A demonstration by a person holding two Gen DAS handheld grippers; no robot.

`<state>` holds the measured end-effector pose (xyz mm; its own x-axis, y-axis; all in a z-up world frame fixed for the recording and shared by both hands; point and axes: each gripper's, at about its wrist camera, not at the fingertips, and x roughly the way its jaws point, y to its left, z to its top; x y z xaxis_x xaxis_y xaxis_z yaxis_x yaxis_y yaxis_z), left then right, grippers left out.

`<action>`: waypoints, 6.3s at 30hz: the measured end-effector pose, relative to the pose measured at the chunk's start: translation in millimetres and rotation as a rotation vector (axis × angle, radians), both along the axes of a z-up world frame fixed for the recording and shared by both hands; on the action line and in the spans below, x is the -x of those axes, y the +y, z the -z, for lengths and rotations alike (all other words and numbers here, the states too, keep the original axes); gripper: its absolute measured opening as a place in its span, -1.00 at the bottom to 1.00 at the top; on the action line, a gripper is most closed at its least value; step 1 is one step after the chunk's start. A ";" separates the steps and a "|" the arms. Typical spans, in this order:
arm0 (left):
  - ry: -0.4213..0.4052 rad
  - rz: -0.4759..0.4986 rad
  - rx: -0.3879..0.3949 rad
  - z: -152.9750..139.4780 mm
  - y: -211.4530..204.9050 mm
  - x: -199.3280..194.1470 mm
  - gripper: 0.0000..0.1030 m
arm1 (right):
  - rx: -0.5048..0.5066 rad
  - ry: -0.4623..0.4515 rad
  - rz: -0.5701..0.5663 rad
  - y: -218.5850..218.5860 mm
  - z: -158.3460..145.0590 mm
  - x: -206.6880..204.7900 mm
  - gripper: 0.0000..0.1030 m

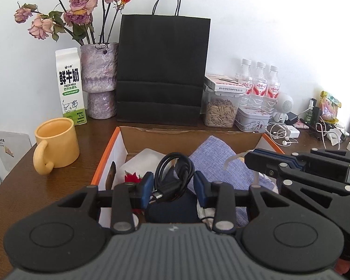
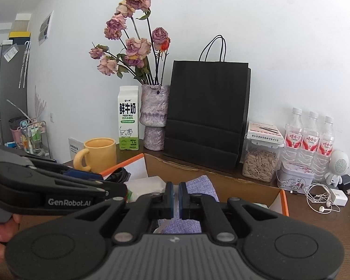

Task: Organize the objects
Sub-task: 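Grasp the black cable with left tool and carry it into the box, then open left tool over the box to release the black cable, then grasp the orange-tipped braided cable with right tool while left grasps a white bottle cap, then carry the cable and cap into the box and open both tools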

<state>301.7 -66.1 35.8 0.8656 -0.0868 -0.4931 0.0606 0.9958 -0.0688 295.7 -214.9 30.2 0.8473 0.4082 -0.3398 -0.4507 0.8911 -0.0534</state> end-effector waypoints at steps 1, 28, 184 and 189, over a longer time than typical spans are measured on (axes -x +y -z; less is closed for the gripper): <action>0.002 -0.003 0.001 1.7 0.8 -6.9 -0.27 | 0.000 0.003 0.001 1.1 1.3 -5.7 -0.94; -0.022 -0.042 -0.018 20.9 15.3 -61.9 1.00 | 0.031 0.106 0.079 -6.8 31.7 -62.3 0.95; -0.011 -0.025 -0.033 17.0 12.8 -52.7 1.00 | 0.036 0.075 0.039 -11.9 27.9 -47.6 0.98; -0.029 -0.033 -0.034 12.2 13.4 -42.0 1.00 | 0.044 0.060 0.049 -11.7 24.7 -41.0 0.98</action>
<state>343.7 -52.7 23.6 0.8815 -0.0411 -0.4704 0.0289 0.9990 -0.0332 336.8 -226.6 5.5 0.8437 0.3502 -0.4069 -0.4100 0.9096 -0.0671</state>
